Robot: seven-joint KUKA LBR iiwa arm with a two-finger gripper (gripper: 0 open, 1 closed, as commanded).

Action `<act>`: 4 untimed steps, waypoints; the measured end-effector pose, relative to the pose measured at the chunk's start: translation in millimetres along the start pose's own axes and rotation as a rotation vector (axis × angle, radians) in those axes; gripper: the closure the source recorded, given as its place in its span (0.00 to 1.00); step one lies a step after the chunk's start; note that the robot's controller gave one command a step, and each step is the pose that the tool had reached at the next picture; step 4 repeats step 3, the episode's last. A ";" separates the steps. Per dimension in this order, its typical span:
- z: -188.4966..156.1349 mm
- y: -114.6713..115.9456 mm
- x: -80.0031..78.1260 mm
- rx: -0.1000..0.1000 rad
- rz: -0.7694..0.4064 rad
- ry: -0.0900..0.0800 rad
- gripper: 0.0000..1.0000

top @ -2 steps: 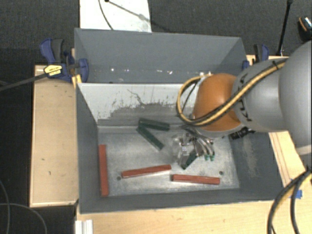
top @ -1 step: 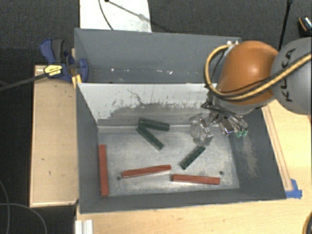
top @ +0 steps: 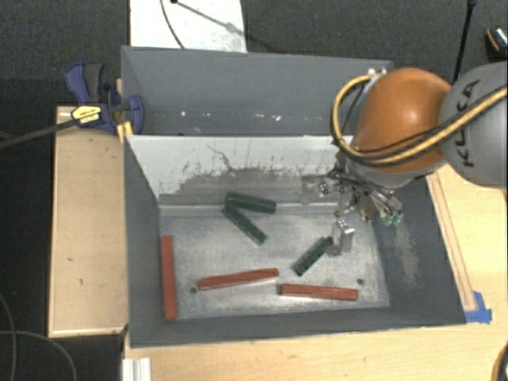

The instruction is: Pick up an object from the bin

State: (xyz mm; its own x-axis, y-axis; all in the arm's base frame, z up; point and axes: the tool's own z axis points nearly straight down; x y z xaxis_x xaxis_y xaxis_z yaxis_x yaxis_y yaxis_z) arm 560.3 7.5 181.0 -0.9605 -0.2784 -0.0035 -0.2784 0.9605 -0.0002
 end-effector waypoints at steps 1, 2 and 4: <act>114.3 4.2 14.0 -0.003 -0.152 0.008 0.00; 110.3 3.5 11.7 0.000 -0.151 0.001 1.00; -156.4 -29.6 27.1 0.005 -0.122 -0.009 1.00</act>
Offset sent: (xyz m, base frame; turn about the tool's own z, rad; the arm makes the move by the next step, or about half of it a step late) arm -0.0125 -0.0001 -0.1110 -0.1530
